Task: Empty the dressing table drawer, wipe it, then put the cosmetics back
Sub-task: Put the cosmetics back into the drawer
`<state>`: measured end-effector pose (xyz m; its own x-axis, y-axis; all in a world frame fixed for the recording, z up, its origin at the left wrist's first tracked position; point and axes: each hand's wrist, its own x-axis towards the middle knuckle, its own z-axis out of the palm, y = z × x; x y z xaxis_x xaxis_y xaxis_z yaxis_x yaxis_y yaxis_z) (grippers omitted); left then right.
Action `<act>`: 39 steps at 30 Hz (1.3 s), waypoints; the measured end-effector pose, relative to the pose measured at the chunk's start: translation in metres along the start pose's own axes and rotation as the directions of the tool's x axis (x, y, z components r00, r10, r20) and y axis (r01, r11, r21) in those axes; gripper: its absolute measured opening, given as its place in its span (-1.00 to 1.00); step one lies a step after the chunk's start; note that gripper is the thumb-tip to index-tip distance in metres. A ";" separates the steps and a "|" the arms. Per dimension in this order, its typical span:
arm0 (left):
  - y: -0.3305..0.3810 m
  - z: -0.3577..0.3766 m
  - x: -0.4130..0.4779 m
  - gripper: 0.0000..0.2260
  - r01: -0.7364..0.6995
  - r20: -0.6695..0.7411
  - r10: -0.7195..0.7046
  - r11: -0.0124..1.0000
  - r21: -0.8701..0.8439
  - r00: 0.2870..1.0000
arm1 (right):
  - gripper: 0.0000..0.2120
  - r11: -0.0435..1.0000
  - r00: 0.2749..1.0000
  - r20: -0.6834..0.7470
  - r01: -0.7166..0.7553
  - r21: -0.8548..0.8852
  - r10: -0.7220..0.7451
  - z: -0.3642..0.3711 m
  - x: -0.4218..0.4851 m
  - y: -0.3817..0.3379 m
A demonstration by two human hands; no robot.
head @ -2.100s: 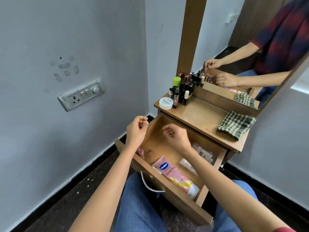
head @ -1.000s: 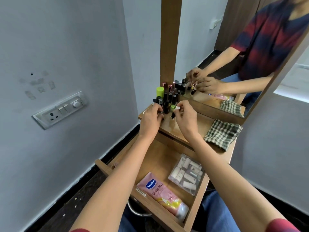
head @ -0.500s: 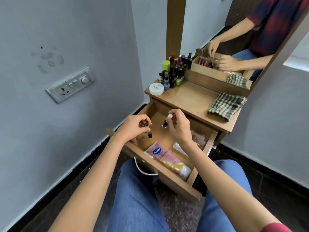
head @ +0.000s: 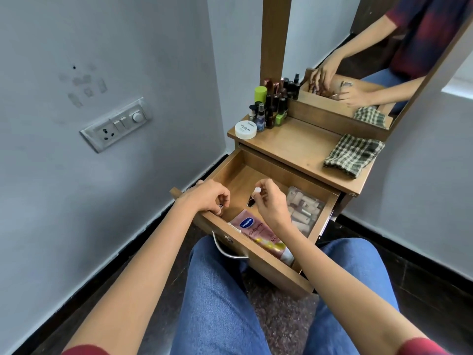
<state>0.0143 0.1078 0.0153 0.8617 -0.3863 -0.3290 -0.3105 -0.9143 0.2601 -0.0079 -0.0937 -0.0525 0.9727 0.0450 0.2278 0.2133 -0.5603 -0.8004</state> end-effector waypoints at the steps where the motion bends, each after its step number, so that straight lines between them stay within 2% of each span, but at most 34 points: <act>1: 0.000 -0.001 0.000 -0.81 -0.006 0.021 0.006 1.000 0.018 1.000 | -0.84 1.000 1.000 -0.007 -0.007 0.006 0.007 0.000 0.000 0.000; 6: 0.001 -0.005 0.002 -0.79 -0.033 0.096 0.028 0.998 0.052 0.995 | -0.84 0.999 0.999 -0.025 -0.034 0.035 0.035 -0.001 -0.001 0.002; 11: -0.001 -0.008 0.003 -0.70 -0.035 0.124 0.038 0.999 -0.028 0.992 | -0.84 0.998 0.999 -0.025 -0.046 0.040 0.047 -0.001 0.001 0.002; 16: -0.004 -0.013 0.003 -0.69 0.013 0.001 -0.013 0.956 -0.294 1.000 | -0.83 0.997 0.998 -0.034 -0.060 0.038 0.062 -0.001 0.007 0.003; 20: 0.000 -0.010 0.010 -0.75 0.027 -0.221 -0.095 0.956 -0.293 0.971 | -0.83 0.998 0.996 -0.060 -0.058 0.009 0.058 0.000 0.019 0.006; 22: 0.004 -0.006 0.019 -0.75 0.044 -0.260 -0.139 0.939 -0.342 0.956 | -0.85 0.998 0.996 -0.062 -0.061 -0.009 0.060 0.002 0.027 0.006; 28: 0.017 0.016 0.051 -0.71 0.116 -0.290 -0.246 0.909 -0.401 0.925 | -0.88 0.991 0.996 -0.052 -0.075 -0.107 0.070 0.006 0.050 0.007; 33: 0.029 0.027 0.074 -0.60 0.177 -0.254 -0.282 0.912 -0.369 0.925 | -0.86 0.992 0.993 -0.063 -0.101 -0.070 0.097 0.008 0.064 0.014; 39: 0.047 0.036 0.097 -0.61 0.260 -0.238 -0.375 0.877 -0.403 0.896 | -0.76 0.995 0.993 -0.078 -0.087 -0.044 0.084 0.005 0.061 0.025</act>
<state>0.0686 0.0232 -0.0374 0.9840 0.0256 -0.1761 0.1133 -0.8533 0.5090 0.0570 -0.1013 -0.0616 0.9770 -0.0665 0.2025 0.1235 -0.5978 -0.7921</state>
